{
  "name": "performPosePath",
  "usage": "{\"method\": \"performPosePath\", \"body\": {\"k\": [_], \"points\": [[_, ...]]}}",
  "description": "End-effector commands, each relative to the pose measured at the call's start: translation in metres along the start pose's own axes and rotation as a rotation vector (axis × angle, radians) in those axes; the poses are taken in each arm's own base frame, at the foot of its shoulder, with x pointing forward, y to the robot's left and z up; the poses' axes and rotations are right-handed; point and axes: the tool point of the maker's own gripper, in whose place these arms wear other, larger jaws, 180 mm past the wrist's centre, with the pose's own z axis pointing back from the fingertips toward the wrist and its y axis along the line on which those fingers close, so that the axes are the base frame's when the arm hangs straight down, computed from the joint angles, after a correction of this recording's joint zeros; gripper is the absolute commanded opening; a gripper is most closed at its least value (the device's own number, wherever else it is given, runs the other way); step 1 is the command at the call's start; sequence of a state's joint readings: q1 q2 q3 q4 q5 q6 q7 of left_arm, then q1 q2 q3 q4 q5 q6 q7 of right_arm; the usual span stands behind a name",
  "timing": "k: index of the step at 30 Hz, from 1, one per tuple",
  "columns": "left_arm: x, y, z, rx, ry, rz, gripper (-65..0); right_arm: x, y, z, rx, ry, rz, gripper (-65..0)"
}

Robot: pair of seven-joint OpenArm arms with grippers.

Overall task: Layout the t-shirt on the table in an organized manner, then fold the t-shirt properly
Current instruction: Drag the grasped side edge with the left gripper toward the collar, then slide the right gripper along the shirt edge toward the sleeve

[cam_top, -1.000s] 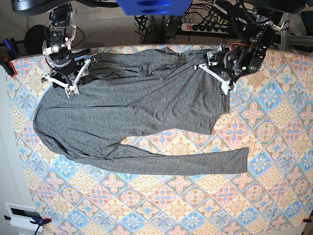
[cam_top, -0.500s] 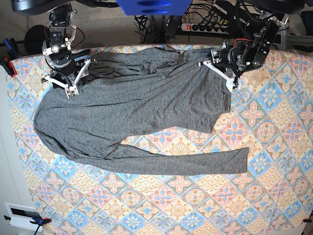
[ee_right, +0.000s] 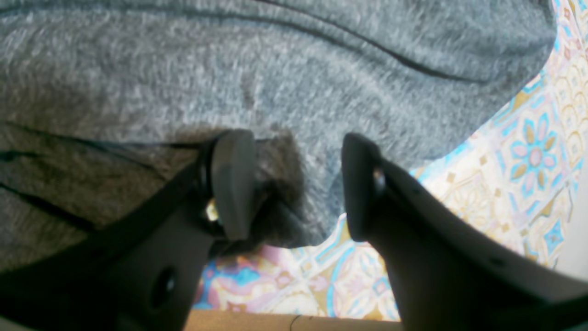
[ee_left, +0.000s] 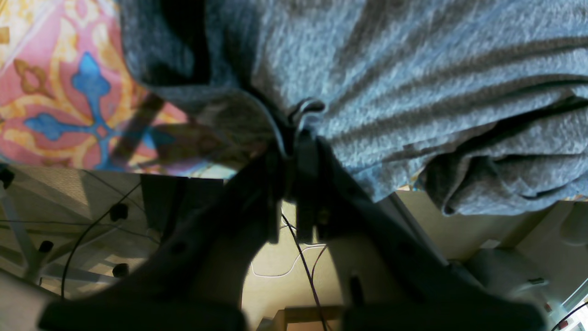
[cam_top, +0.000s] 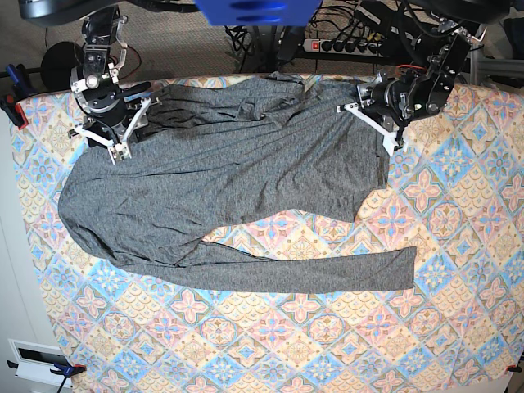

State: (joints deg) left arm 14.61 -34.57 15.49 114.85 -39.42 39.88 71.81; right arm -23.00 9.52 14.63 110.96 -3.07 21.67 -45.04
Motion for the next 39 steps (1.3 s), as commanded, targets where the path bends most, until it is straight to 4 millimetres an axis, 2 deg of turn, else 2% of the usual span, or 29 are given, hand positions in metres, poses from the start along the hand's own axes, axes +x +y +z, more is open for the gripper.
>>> {"method": "performPosePath", "body": {"k": [1, 3, 7, 10, 16, 19, 25, 32, 39], "points": [[0.005, 0.0, 0.005, -0.003, -0.017, -0.006, -59.4, 0.008, -0.006, 0.003, -0.018, -0.032, 0.006, -36.1], [0.005, 0.0, 0.005, -0.002, -0.016, -0.007, -59.3, 0.009, -0.006, 0.002, -0.018, -0.033, 0.006, -36.1], [0.004, 0.0, 0.005, -0.002, -0.011, -0.009, -59.3, 0.026, -0.012, 0.0, -0.031, -0.072, 0.006, -36.1], [-0.001, 0.002, 0.003, 0.002, 0.0, -0.006, -58.8, 0.027, -0.012, 0.0, -0.03, -0.074, 0.007, -36.1], [-0.008, 0.005, 0.001, 0.008, 0.015, -0.003, -51.1, 0.027, -0.012, 0.0, -0.03, -0.074, 0.007, -36.1], [-0.009, 0.003, 0.002, 0.003, 0.014, -0.006, -52.2, 0.027, -0.012, 0.0, -0.03, -0.074, 0.007, -36.1], [-0.017, 0.005, 0.002, 0.005, 0.031, -0.005, -59.5, 0.028, -0.012, 0.0, -0.031, -0.075, 0.007, -36.1], [-0.041, 0.014, -0.002, 0.026, 0.084, 0.003, -59.4, 0.027, -0.012, -0.001, -0.03, -0.074, 0.007, -36.1], [-0.042, 0.014, -0.003, 0.027, 0.086, 0.003, -59.2, 0.012, -0.009, -0.009, -0.016, -0.03, -0.006, -36.1]]}}
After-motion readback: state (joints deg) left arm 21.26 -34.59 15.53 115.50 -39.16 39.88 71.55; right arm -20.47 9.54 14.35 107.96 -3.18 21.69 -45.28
